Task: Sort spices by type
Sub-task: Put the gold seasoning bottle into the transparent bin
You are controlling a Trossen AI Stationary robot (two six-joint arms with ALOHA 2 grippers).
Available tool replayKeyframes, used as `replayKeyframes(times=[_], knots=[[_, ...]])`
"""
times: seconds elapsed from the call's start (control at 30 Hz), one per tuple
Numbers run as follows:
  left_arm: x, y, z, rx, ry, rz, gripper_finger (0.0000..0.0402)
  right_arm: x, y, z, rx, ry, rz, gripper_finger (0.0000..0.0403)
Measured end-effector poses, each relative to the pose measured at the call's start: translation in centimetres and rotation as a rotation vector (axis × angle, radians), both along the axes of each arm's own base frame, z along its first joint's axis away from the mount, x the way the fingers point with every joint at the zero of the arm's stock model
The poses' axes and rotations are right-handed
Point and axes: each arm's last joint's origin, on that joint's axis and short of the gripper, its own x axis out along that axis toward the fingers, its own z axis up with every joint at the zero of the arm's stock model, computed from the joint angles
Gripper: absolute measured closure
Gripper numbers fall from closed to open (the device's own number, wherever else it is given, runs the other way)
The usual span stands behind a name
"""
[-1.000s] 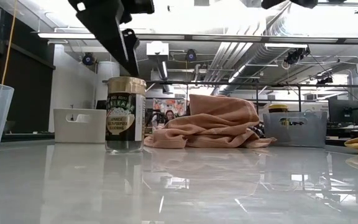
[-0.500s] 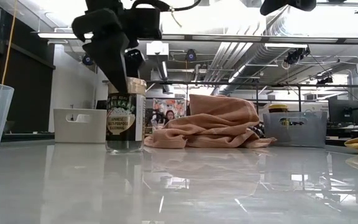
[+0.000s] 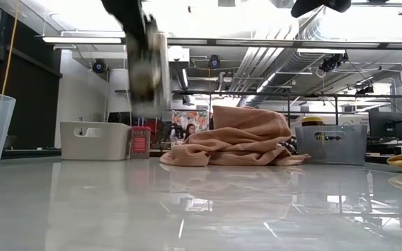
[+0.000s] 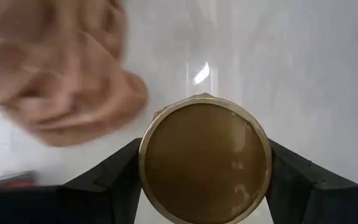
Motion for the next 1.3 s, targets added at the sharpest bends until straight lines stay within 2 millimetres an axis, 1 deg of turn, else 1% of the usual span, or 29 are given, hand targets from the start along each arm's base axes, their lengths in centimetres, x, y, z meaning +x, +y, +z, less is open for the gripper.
replayKeyframes(times=[0.07, 0.17, 0.23, 0.33, 0.43, 0.57, 0.67, 0.77, 0.83, 0.9, 1.07, 1.3], knots=[[-1.7, 0.0, 2.9, -0.003, -0.067, 0.028, 0.0169, 0.0, 0.0, 0.0, -0.014, -0.002, -0.003, 0.0403], [-5.0, -0.6, 6.7, -0.072, -0.183, 0.080, 0.0169, 0.0, -0.1, 0.0, -0.037, -0.009, -0.017, 0.0403], [-7.4, -1.8, 8.2, -0.153, -0.213, 0.090, 0.0169, 0.0, -0.1, 0.1, -0.041, -0.009, -0.017, 0.0403], [-10.4, -4.6, 8.9, -0.274, -0.170, 0.043, 0.0169, 0.1, -0.3, 0.0, -0.046, -0.006, -0.016, 0.0403], [-12.6, -8.3, 8.4, -0.367, -0.070, -0.007, 0.0169, 0.1, -0.5, 0.1, -0.047, -0.005, -0.023, 0.0403], [-14.7, -13.6, 7.1, -0.428, 0.031, -0.051, 0.0169, 0.2, -0.9, 0.0, -0.042, -0.001, -0.034, 0.0403], [-15.9, -17.0, 5.4, -0.391, 0.096, -0.061, 0.0169, 0.4, -1.2, 0.0, -0.024, 0.004, -0.038, 0.0403], [-16.3, -19.5, 3.1, -0.290, 0.141, -0.079, 0.0169, 0.5, -1.5, 0.0, -0.014, 0.008, -0.046, 0.0403], [-16.0, -20.2, 1.8, -0.221, 0.167, -0.049, 0.0169, 0.5, -1.8, 0.0, -0.013, 0.008, -0.056, 0.0403], [-15.6, -20.5, 1.0, -0.183, 0.169, -0.017, 0.0169, 0.6, -2.0, 0.0, -0.006, 0.009, -0.060, 0.0403], [-15.4, -20.6, 0.7, -0.143, 0.111, 0.016, 0.0169, 0.7, -2.3, 0.0, 0.015, 0.015, -0.060, 0.0403], [-15.6, -19.9, 0.3, -0.059, 0.131, 0.022, 0.0169, 0.7, -2.3, 0.0, 0.012, 0.021, -0.045, 0.0403]])
